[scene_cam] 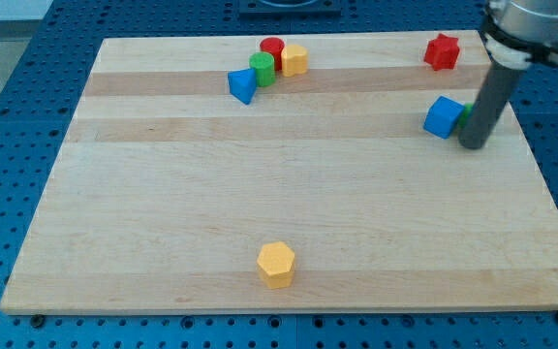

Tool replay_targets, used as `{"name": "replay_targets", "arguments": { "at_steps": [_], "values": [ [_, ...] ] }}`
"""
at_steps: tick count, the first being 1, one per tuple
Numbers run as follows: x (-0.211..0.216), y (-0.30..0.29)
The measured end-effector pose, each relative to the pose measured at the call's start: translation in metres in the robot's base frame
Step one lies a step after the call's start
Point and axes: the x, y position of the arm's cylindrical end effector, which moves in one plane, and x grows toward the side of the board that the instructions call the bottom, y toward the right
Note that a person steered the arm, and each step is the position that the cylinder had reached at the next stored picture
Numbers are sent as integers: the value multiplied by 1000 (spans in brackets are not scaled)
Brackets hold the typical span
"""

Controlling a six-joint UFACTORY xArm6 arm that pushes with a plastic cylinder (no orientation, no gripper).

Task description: Form a group with a green star blue cube red star

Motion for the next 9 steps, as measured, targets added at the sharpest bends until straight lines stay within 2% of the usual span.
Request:
{"name": "replay_targets", "arguments": {
  "at_steps": [1,3,4,6,7,8,9],
  "values": [
    [-24,-16],
    [-18,23],
    [-43,38],
    [-44,33],
    [-38,23],
    [29,20],
    [59,79]
  ]
}}
